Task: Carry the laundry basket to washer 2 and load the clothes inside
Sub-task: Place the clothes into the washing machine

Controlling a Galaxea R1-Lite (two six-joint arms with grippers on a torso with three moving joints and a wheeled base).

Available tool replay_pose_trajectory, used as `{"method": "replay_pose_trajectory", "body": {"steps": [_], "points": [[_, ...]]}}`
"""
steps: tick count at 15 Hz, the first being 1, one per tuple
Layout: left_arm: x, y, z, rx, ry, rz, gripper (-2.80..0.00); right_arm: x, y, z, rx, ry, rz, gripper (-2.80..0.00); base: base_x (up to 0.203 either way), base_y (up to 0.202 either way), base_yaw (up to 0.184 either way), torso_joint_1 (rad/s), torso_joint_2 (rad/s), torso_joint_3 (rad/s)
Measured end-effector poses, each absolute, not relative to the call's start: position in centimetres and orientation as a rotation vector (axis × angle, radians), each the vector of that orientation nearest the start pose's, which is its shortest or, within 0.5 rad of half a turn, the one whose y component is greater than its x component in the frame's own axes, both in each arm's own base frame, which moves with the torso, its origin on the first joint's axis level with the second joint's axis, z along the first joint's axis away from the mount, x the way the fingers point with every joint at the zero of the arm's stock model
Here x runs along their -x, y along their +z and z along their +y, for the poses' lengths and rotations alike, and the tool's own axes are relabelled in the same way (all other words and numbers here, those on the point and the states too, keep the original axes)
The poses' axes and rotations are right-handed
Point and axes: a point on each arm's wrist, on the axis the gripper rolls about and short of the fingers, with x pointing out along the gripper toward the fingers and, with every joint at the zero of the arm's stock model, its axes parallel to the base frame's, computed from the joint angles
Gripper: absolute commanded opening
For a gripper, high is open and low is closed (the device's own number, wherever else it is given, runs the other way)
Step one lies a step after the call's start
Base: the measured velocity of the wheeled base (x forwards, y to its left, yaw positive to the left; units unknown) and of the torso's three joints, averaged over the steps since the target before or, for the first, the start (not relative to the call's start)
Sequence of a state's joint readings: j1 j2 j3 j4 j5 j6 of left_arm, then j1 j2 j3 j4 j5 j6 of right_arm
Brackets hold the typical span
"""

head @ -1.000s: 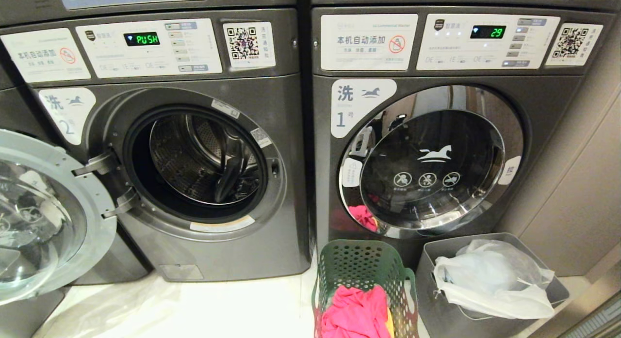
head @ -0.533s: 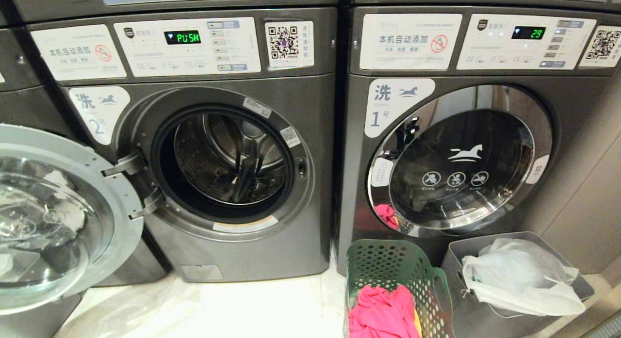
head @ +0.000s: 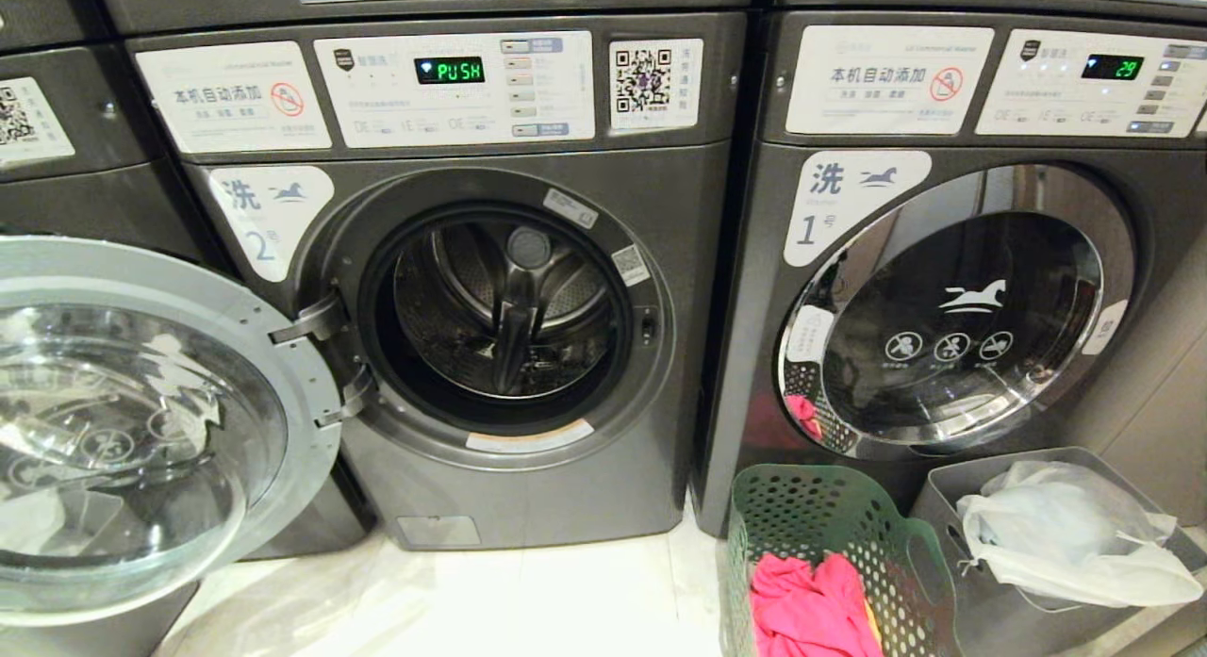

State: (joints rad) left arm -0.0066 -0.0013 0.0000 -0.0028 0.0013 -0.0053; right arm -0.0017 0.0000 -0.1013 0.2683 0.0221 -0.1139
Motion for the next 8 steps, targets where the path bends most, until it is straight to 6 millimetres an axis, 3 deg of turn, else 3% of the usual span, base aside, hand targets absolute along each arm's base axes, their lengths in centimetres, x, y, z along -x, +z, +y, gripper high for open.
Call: {"method": "replay_pose_trajectory", "body": {"steps": [8], "points": [[2.29, 7.57, 0.02, 0.005, -0.005, -0.004, -2.80, 3.28, 7.57, 0.06, 0.113, 0.030, 0.166, -2.80, 0.000, 0.191, -0.003, 0.004, 0.00, 0.002]]}}
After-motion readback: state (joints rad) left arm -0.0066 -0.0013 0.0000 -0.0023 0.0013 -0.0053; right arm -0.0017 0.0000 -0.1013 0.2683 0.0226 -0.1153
